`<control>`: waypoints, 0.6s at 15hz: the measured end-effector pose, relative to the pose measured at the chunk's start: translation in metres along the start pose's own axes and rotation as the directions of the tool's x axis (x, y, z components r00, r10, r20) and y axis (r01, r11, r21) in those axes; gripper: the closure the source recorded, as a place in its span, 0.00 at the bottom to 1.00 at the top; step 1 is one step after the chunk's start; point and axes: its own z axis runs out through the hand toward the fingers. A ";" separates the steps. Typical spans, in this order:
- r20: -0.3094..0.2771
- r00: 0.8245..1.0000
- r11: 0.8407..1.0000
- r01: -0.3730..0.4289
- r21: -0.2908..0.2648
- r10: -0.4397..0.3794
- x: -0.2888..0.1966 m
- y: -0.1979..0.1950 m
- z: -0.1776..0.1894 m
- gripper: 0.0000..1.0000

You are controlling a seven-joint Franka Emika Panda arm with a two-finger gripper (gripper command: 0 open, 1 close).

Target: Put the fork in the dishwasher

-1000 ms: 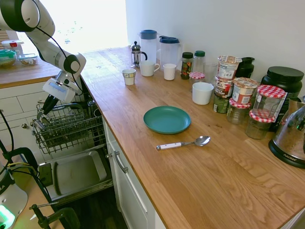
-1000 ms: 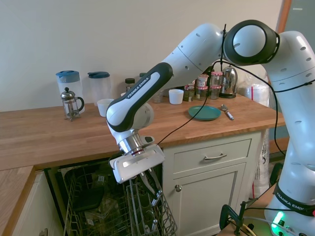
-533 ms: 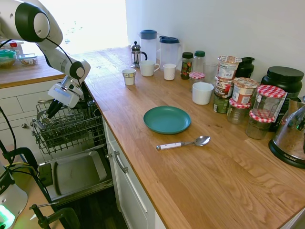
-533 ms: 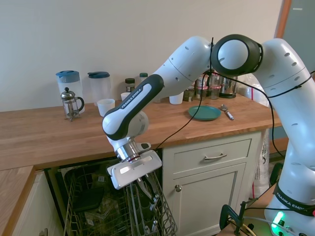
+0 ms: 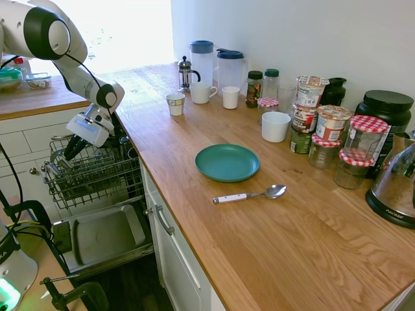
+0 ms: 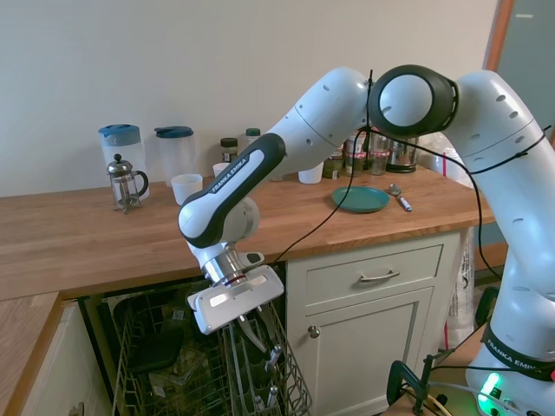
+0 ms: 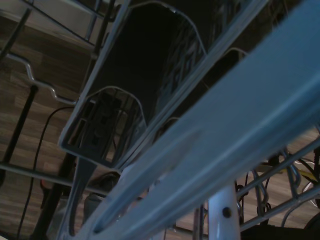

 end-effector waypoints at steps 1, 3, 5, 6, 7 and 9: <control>-0.002 1.000 1.000 0.001 0.004 -0.001 0.000 0.000 -0.002 0.00; -0.007 1.000 1.000 0.006 0.017 -0.006 -0.003 -0.002 -0.009 0.00; -0.014 1.000 0.999 0.012 0.031 -0.011 -0.007 0.000 -0.019 0.00; -0.021 1.000 0.999 0.016 0.040 -0.015 -0.012 0.004 -0.026 0.00; -0.031 0.999 0.998 0.021 0.053 -0.019 -0.017 0.009 -0.035 0.00; -0.058 0.998 0.996 0.033 0.088 -0.028 -0.032 0.023 -0.058 0.00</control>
